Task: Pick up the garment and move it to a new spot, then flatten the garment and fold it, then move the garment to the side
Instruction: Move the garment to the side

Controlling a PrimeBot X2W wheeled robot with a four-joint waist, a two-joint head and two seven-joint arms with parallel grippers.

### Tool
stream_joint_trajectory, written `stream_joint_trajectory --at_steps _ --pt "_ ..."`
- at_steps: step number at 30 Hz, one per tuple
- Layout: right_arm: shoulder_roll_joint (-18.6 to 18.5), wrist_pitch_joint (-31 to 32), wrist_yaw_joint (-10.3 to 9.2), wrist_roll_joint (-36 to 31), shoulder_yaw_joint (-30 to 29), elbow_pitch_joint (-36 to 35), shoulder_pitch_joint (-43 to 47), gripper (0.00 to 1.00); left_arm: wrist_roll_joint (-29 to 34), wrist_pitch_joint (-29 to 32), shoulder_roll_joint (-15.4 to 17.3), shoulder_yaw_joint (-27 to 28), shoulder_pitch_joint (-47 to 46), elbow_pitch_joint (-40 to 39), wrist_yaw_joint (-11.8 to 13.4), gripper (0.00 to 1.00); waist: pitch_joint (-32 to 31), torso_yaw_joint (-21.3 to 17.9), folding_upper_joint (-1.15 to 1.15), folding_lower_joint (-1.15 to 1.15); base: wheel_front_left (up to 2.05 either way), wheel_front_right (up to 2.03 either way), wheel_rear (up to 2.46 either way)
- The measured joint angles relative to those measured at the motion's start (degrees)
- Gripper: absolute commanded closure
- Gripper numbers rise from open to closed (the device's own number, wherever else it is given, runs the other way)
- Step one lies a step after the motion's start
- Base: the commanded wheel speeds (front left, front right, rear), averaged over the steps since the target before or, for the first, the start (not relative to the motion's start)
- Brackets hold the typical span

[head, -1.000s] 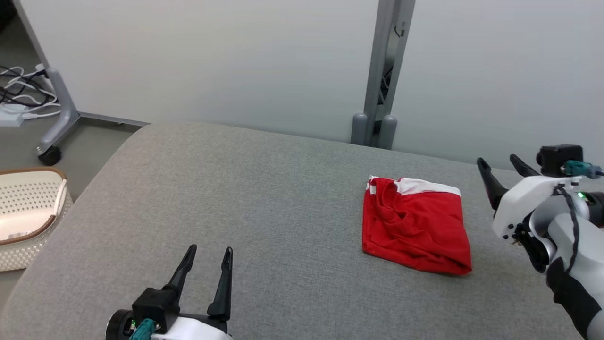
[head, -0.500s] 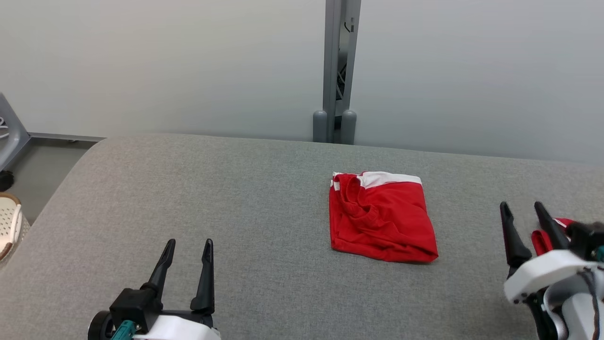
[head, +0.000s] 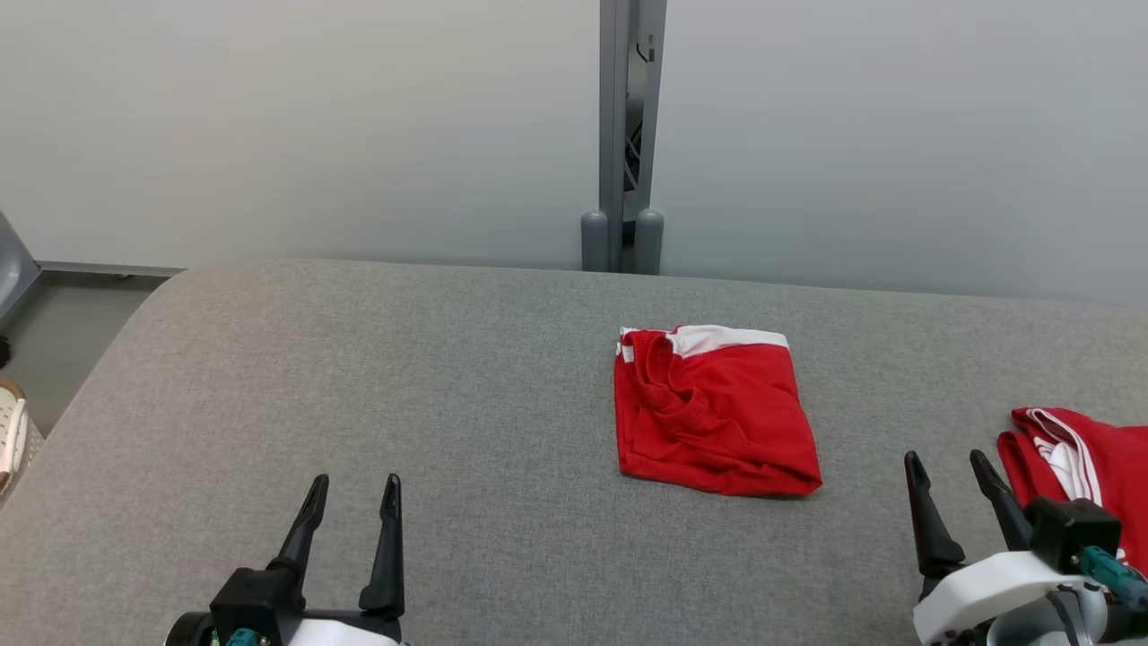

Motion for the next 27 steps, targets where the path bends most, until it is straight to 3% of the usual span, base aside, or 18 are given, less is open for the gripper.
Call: stream_joint_trajectory --at_steps 3,8,12,16,20,27 --pt "0.35 0.00 0.00 1.01 -0.49 -0.05 -0.07 0.00 0.03 0.00 0.00 -0.20 -0.01 0.13 -0.32 0.00 0.28 0.22 0.00 0.00 0.00 0.00 0.00" --pt "-0.05 0.44 0.00 9.38 3.01 2.64 -2.70 0.00 0.03 0.00 0.00 -0.92 -0.07 1.05 -0.81 0.00 1.25 0.78 0.00 0.00 0.00 0.00 0.00" --pt "-2.76 9.23 0.00 24.57 6.43 4.22 -7.21 0.00 0.03 0.00 -0.01 -1.99 -0.44 1.82 -1.30 0.00 2.54 1.59 0.00 0.00 0.00 0.00 0.00" --pt "-7.70 19.71 -0.01 36.45 8.62 5.44 -11.06 0.00 0.05 0.00 0.01 -2.91 -1.08 2.71 -1.58 0.00 4.00 2.82 0.00 0.00 0.00 0.00 0.00" --pt "-11.18 28.35 -0.01 44.81 9.59 7.12 -14.43 0.00 0.04 0.00 -0.01 -3.92 -2.08 2.99 -1.86 0.00 6.07 4.25 0.00 0.00 0.00 0.00 0.00" --pt "-14.84 36.99 -0.01 53.19 9.20 12.70 -21.13 0.00 0.04 0.00 0.00 -5.22 -4.34 3.04 -1.89 0.00 10.35 7.28 0.00 0.00 0.00 0.00 0.00"
